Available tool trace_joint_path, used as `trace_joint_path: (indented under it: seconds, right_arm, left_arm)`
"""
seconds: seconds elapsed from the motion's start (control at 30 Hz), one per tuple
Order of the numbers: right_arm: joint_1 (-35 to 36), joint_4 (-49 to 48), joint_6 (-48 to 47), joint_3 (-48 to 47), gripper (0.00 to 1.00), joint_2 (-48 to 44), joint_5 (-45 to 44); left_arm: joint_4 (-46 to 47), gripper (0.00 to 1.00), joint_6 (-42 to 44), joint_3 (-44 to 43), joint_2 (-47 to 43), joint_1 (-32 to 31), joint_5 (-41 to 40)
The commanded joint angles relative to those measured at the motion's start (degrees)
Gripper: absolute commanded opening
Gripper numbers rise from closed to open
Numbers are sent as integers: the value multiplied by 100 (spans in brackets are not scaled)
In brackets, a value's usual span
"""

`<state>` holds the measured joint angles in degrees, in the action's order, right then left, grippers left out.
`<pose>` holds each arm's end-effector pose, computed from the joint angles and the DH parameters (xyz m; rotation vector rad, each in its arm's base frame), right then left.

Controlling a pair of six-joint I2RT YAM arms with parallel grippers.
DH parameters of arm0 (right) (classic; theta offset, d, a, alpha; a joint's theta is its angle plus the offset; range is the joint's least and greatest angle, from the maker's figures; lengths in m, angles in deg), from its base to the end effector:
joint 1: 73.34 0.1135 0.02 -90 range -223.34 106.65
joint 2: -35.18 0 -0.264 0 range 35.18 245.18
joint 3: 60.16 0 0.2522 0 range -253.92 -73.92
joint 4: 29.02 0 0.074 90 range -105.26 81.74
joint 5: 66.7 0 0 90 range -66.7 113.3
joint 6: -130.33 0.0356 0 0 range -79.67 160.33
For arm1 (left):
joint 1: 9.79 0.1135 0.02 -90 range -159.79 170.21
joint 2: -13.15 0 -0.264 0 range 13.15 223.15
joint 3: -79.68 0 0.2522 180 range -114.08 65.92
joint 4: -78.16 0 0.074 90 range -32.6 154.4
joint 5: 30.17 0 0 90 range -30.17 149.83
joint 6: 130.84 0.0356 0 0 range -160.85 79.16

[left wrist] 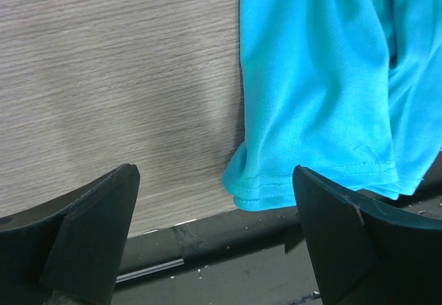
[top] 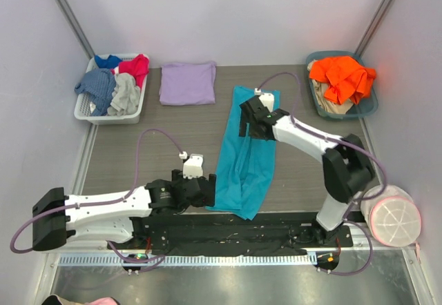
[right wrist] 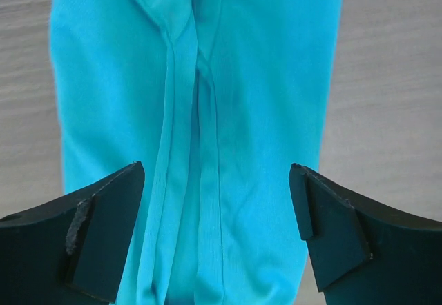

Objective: Fold and stack the t-shirts
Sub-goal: Fold the tshirt

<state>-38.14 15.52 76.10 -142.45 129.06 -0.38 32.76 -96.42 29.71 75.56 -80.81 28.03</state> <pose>0.2896 0.1868 0.2377 0.1672 2.4290 0.0147 0.0826 -0.1826 0.2049 0.1265 2.3928 -0.3093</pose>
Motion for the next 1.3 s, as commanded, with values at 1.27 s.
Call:
trace_joint_path:
  seconds: [1.27]
  right_arm:
    - [-1296,6,-3761,-4168,97,4191,223]
  left_arm:
    - [-1117,100,-639,220,-1100,-26,-521]
